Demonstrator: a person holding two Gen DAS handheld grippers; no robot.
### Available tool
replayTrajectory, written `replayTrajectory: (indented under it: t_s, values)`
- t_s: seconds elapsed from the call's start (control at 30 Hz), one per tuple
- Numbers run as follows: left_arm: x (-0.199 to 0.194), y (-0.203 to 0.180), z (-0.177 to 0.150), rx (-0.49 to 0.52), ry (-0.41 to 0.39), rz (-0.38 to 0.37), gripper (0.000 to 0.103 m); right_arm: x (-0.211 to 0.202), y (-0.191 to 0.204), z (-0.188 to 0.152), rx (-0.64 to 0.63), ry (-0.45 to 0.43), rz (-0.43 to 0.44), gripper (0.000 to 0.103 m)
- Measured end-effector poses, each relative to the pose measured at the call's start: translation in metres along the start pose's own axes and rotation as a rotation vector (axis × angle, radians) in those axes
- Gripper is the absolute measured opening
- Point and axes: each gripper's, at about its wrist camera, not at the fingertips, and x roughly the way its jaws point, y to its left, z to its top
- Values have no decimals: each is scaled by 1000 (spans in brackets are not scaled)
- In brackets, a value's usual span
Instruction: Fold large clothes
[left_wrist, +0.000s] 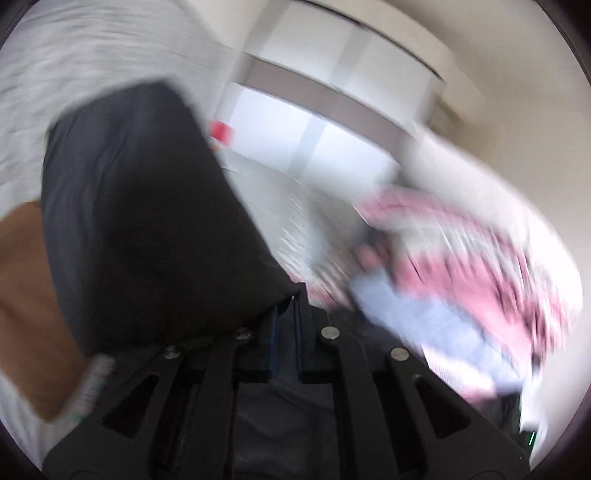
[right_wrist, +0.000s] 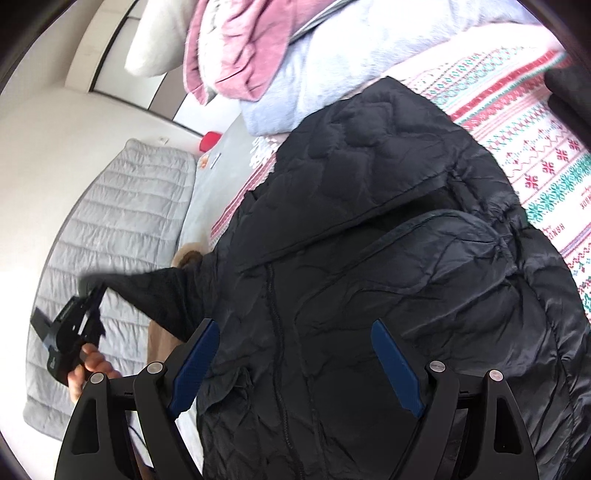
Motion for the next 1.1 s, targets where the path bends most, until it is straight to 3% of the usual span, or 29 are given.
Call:
replayTrajectory:
  t_s: [0.03, 0.07, 0.1, 0.17, 0.23, 0.33, 0.5, 0.63, 0.73, 0.83, 0.97, 1.03, 1.1]
  values:
    - [19, -19, -13, 46, 66, -26, 24, -1, -3, 1, 10, -3, -9, 85]
    - [35, -33, -26, 77, 127, -46, 43, -2, -9, 3, 30, -6, -25, 85]
    - [54, -46, -45, 107, 206, -59, 55, -3, -14, 5, 43, -8, -30, 85]
    - [82, -61, -83, 142, 322, -69, 56, -5, -27, 9, 91, -13, -40, 86]
    - [90, -66, -108, 144, 386, -112, 56, -7, -38, 12, 133, -19, -52, 85]
    - [94, -55, -119, 102, 418, -122, 56, -10, -51, 15, 191, -14, -43, 86]
    - [84, -31, -112, 16, 404, -91, 57, -12, -53, 17, 200, -13, -36, 86]
    - [52, 3, -118, -37, 392, -81, 58, -10, -53, 18, 196, -11, -40, 85]
    - [9, 30, -128, -52, 366, 40, 58, -17, -55, 21, 200, -34, -39, 86]
    - [-42, 43, -131, -43, 280, 79, 60, -23, -58, 21, 203, -59, -56, 86]
    - [-109, 60, -133, -65, 117, 106, 84, -20, -60, 19, 221, -38, -38, 86]
    - [-133, 73, -139, -73, 53, 151, 85, -22, -57, 18, 208, -42, -50, 86]
    - [-147, 84, -147, -42, 42, 226, 85, -29, -50, 16, 183, -61, -54, 86]
